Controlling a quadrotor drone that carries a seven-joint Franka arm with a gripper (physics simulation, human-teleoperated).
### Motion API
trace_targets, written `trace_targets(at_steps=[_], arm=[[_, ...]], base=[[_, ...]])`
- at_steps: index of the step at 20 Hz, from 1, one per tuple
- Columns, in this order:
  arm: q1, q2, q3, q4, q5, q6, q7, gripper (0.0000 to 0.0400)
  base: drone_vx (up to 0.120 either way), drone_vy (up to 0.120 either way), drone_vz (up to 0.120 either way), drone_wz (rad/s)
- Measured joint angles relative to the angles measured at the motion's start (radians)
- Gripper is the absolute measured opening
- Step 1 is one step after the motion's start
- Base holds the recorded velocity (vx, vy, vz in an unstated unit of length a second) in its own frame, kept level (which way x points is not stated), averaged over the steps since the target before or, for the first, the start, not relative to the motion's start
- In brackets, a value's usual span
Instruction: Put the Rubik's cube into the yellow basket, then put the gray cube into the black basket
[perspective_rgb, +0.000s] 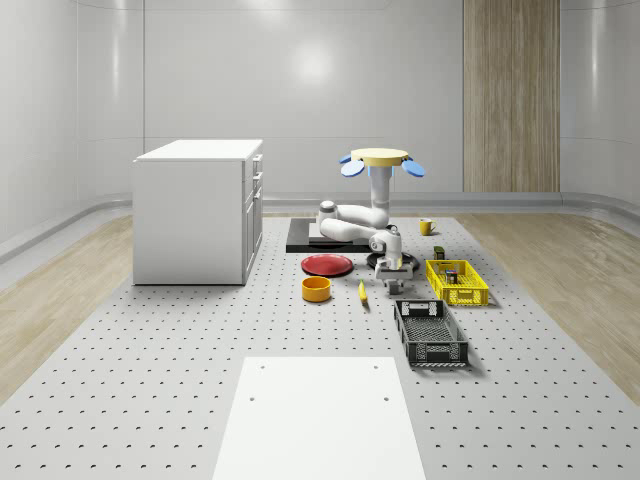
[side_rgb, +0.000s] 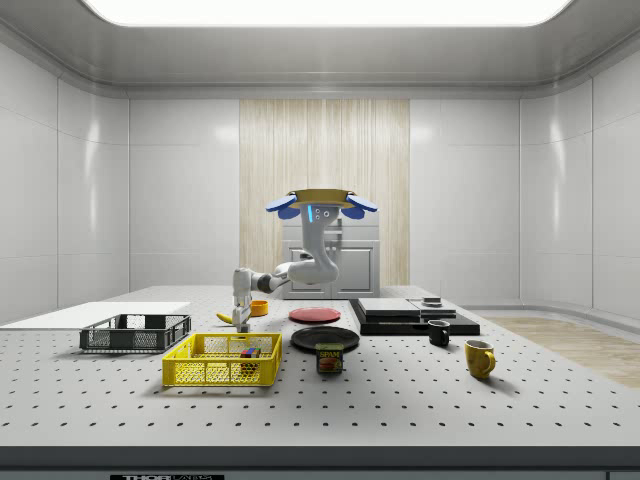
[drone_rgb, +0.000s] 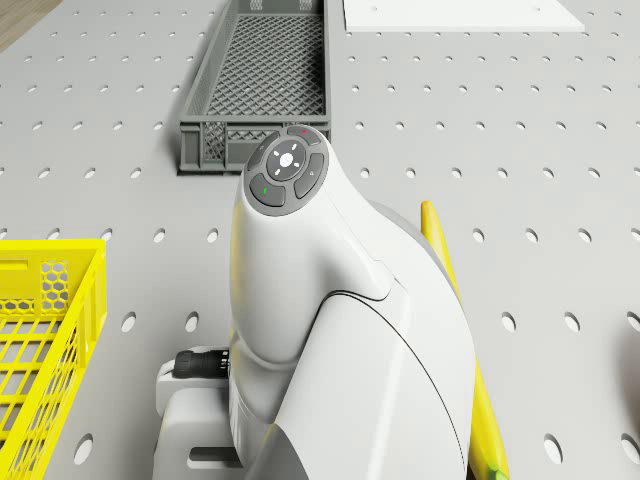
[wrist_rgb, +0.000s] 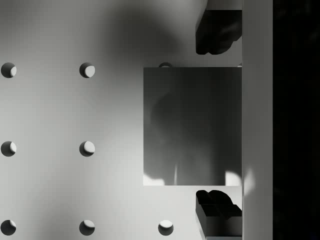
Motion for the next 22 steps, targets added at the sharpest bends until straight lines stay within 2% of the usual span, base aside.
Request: trace_targets(at_steps=[3, 7, 22], arm=[[0.0, 0.0, 0.0, 0.0, 0.0, 0.0, 0.0, 0.0301], [0.0, 0.0, 0.0, 0.0, 0.0, 0.0, 0.0, 0.0269], [0.0, 0.0, 0.0, 0.0, 0.0, 0.0, 0.0, 0.0251]], base=[[0.0, 0.0, 0.0, 0.0], [0.0, 0.0, 0.0, 0.0], [0.0, 0.0, 0.0, 0.0]])
